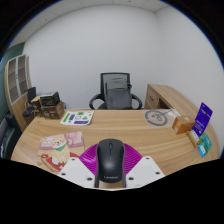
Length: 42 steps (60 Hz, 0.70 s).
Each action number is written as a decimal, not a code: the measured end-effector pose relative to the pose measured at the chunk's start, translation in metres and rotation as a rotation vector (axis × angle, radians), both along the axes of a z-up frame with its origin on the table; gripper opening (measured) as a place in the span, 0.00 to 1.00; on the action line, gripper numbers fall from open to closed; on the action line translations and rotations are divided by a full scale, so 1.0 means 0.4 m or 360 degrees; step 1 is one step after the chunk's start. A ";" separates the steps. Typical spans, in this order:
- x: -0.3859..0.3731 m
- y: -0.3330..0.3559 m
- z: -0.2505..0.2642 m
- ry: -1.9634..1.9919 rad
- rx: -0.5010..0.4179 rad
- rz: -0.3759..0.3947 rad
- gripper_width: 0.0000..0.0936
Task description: Arrange mouse
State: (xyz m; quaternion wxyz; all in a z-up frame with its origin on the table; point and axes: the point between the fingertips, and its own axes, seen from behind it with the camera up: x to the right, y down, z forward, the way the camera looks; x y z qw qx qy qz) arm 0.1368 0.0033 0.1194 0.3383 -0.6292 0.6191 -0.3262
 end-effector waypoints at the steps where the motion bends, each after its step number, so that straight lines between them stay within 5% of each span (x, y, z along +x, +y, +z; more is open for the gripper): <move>1: 0.012 0.016 0.018 -0.0016 0.0007 0.0009 0.33; 19: 0.134 0.441 0.052 -0.0072 0.0021 0.0355 0.33; 42: 0.145 0.614 -0.262 0.0107 -0.0068 0.0486 0.33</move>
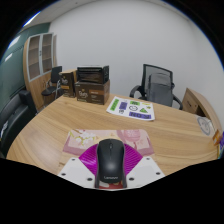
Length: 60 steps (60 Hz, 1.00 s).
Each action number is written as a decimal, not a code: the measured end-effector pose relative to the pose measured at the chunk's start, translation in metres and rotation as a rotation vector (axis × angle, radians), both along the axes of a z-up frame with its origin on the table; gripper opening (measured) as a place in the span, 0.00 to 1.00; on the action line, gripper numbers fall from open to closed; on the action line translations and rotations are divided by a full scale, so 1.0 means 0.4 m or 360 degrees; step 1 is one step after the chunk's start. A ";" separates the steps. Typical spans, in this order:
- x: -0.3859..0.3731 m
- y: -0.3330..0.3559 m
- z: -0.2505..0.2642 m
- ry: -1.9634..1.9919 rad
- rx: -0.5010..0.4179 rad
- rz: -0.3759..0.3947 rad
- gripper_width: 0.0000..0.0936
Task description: Arrange mouse
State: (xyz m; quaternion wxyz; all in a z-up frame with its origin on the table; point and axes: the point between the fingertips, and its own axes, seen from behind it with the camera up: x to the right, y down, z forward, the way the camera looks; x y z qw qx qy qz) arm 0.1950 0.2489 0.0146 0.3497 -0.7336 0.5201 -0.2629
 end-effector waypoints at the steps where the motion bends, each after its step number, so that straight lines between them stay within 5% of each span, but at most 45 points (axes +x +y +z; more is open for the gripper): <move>1: -0.001 0.000 -0.006 0.0006 0.0000 -0.0002 0.33; 12: -0.011 -0.022 -0.058 0.0026 -0.0035 -0.0052 0.39; 20: -0.018 -0.031 -0.065 0.0015 -0.0037 -0.0072 0.52; 22: -0.022 -0.033 -0.066 0.0028 -0.0042 -0.0075 0.62; 25: -0.030 -0.039 -0.061 0.0043 -0.0046 -0.0088 0.94; 46: -0.243 -0.216 0.281 -0.0067 0.0052 -0.0186 0.93; 60: -0.542 -0.449 0.437 -0.0068 -0.0001 -0.0386 0.93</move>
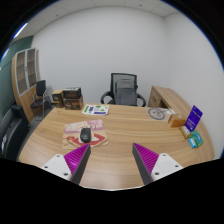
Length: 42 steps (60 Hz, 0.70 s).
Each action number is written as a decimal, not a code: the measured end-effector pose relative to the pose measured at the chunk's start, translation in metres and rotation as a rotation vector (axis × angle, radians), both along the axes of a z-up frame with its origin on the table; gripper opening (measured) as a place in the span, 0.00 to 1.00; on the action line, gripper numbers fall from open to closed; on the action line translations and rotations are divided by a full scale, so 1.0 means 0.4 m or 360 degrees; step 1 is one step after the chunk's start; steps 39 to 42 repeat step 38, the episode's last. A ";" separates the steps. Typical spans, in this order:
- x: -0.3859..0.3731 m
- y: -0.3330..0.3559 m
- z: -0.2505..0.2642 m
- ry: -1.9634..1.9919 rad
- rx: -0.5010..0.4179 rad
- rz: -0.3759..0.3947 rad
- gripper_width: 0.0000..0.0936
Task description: Arrange mouse
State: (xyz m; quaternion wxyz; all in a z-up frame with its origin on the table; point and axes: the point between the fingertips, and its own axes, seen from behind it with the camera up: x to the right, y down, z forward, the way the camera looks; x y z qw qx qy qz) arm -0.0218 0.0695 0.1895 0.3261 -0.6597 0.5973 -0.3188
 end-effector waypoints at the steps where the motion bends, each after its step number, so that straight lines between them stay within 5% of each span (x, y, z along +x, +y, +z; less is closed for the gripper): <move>1: -0.023 -0.012 0.006 0.0001 0.0002 -0.0012 0.93; 17: -0.316 -0.137 0.064 -0.0002 -0.0023 -0.0174 0.93; 42: -0.422 -0.171 0.047 0.0030 -0.0059 -0.0234 0.93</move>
